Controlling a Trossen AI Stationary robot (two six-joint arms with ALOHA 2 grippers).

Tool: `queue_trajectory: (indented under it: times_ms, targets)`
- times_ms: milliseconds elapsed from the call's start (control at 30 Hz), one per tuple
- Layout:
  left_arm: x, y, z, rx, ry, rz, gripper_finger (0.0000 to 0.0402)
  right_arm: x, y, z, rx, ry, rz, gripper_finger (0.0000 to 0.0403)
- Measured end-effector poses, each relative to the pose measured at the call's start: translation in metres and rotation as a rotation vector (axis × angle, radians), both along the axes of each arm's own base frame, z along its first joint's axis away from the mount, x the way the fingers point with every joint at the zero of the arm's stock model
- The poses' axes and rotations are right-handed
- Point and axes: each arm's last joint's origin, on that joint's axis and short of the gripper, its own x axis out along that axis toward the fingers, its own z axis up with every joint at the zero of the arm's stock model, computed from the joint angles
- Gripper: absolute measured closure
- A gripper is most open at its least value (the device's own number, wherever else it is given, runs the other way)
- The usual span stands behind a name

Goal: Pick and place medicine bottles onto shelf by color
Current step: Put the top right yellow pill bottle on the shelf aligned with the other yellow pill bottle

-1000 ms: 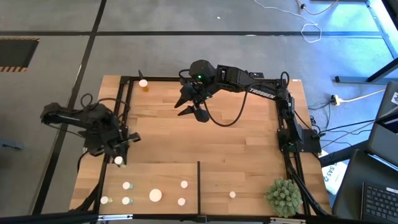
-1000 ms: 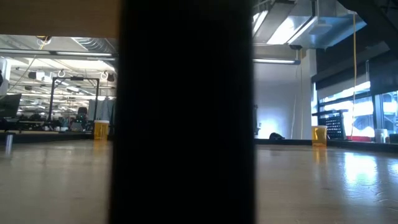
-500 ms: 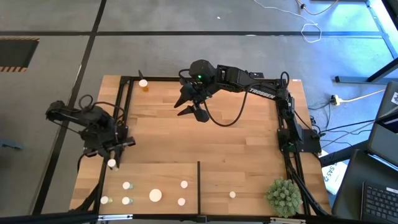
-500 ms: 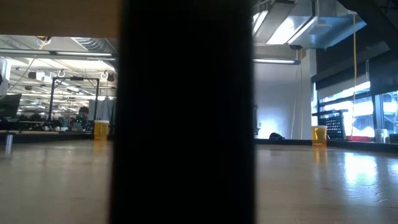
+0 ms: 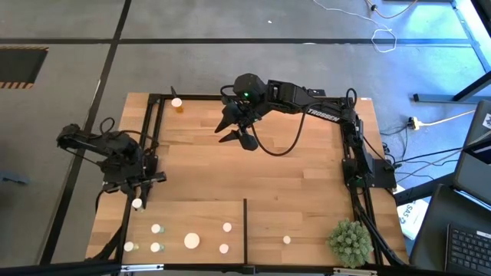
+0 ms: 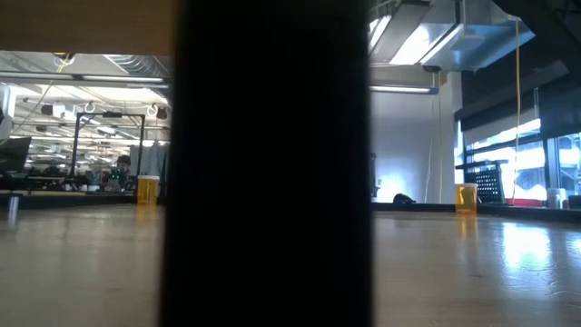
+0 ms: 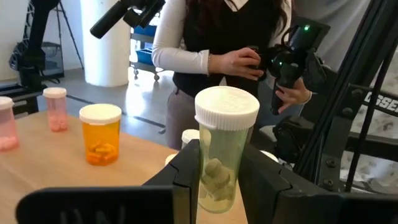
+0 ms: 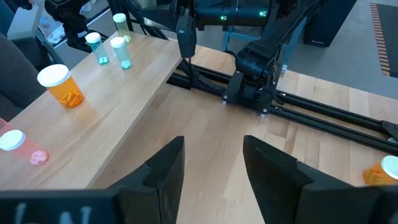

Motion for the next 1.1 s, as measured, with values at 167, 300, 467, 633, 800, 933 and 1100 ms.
queue_trajectory:
  times_ms: [167, 300, 467, 633, 800, 933, 1100]
  targets:
    - [-0.003, 0.001, 0.000, -0.001, -0.009, -0.011, 0.0319, 0.000, 0.000, 0.000, 0.000, 0.000, 0.000, 0.0237]
    - [-0.005, 0.001, 0.001, -0.001, -0.013, -0.038, 0.0311, 0.000, 0.000, 0.000, 0.000, 0.000, 0.000, 0.0237]
    - [-0.007, 0.001, -0.003, 0.011, 0.014, -0.049, 0.0309, 0.000, 0.000, 0.000, 0.000, 0.000, 0.000, 0.0237]
    - [-0.008, 0.001, -0.003, 0.022, 0.006, -0.065, 0.0309, 0.000, 0.000, 0.000, 0.000, 0.000, 0.000, 0.0237]
    - [-0.008, 0.001, -0.012, 0.086, -0.016, -0.059, 0.0310, 0.000, 0.000, 0.000, 0.000, 0.000, 0.000, 0.0237]
    - [-0.008, 0.000, -0.015, 0.117, -0.045, -0.075, 0.0311, 0.000, 0.000, 0.000, 0.000, 0.000, 0.000, 0.0237]
    - [-0.010, -0.003, -0.016, 0.130, -0.072, -0.103, 0.0311, 0.000, 0.000, 0.000, 0.000, -0.001, 0.000, 0.0237]
